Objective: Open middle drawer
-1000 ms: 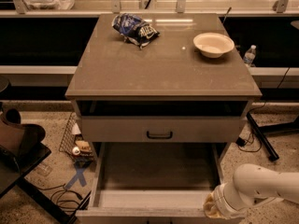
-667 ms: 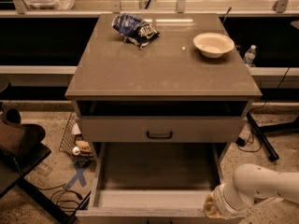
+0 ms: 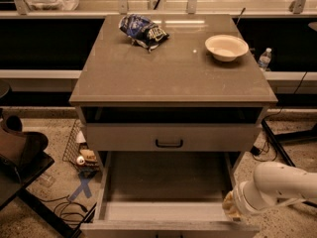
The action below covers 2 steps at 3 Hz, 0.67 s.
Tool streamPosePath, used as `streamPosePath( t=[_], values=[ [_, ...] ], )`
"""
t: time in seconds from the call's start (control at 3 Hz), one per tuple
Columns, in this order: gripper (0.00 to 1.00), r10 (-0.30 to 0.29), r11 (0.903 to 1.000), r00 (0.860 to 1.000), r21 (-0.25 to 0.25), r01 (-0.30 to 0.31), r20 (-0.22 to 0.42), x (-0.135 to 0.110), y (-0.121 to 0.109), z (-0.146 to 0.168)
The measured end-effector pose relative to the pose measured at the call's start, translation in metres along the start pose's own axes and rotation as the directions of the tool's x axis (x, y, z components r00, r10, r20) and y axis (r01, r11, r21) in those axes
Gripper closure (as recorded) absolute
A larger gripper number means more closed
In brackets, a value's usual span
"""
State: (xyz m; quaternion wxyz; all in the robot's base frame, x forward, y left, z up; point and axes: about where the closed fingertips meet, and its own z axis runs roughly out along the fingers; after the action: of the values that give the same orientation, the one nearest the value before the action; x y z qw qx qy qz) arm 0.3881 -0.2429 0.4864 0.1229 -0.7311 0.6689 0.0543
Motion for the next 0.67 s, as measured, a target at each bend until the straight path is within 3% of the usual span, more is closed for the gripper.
streamPosePath(
  t=[0.67],
  values=[
    [1.00, 0.008, 0.9968, 0.997, 0.079, -0.014, 0.079, 0.003, -0.030, 0.026]
  ],
)
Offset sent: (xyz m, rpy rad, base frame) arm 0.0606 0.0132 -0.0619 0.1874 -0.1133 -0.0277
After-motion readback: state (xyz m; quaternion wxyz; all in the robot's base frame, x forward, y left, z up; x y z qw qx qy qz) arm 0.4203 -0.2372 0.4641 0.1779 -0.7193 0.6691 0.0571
